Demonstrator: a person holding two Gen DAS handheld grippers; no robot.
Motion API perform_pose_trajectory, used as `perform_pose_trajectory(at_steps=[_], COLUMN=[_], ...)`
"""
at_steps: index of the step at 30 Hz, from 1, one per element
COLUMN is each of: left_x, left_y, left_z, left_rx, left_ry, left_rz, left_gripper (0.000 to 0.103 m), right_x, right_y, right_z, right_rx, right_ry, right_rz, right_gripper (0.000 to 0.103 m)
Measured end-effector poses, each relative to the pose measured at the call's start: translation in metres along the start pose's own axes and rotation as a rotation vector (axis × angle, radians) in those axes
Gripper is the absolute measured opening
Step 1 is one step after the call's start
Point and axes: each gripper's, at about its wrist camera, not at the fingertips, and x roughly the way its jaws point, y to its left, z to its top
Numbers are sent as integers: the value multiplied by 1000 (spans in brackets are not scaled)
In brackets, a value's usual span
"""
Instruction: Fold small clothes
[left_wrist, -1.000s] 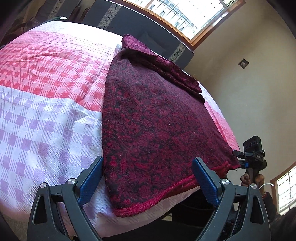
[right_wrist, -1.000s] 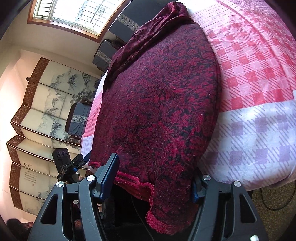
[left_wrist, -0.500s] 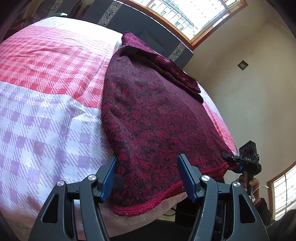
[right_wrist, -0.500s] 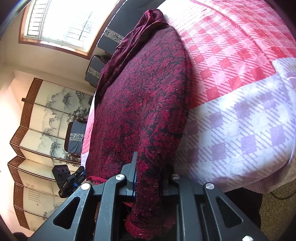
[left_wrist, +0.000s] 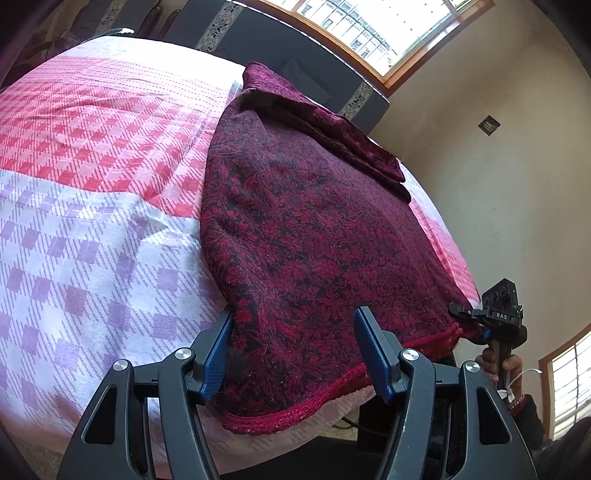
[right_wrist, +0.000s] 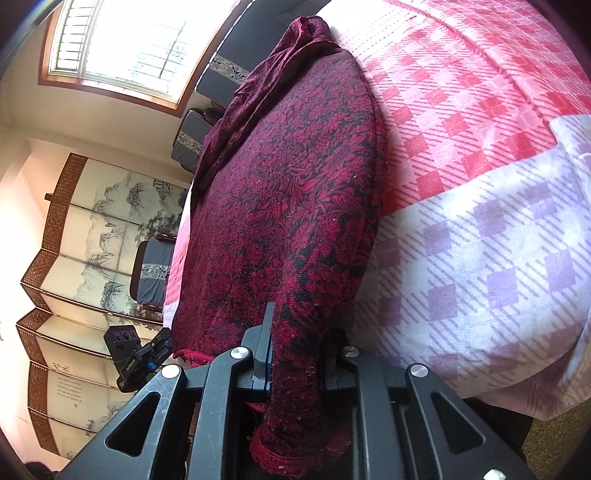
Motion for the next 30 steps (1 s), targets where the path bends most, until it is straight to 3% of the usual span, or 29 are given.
perform_pose_trajectory(at_steps=[8, 13, 21, 25, 26, 27, 29, 30], left_x=[-1, -1, 5, 10, 9, 10, 17, 14], left_y=[8, 14, 8, 11, 11, 12, 16, 19], left_z=[3, 9, 11, 12, 11, 10, 6, 6], left_rx=[-34, -39, -15, -37, -41, -44, -63, -84], left_ry=[16, 42, 67, 77, 67, 65, 82, 62], left_rz=[-41, -41, -38, -98, -102, -91, -47, -62], left_gripper=[63, 64, 66, 64, 62, 42, 12, 12], right_x=[-1, -5, 7, 14, 14, 15, 16, 16], right_y=[-2, -2, 11, 18, 19, 21, 21, 19], right_z=[0, 0, 5, 4, 3, 2, -1, -2], right_rx=[4, -4, -51, -72, -83, -95, -105, -99], right_ry=[6, 32, 49, 48, 44, 43, 37, 35], right_rz=[15, 20, 12, 7, -2, -14, -22, -12], right_gripper=[19, 24, 25, 24, 22, 20, 11, 11])
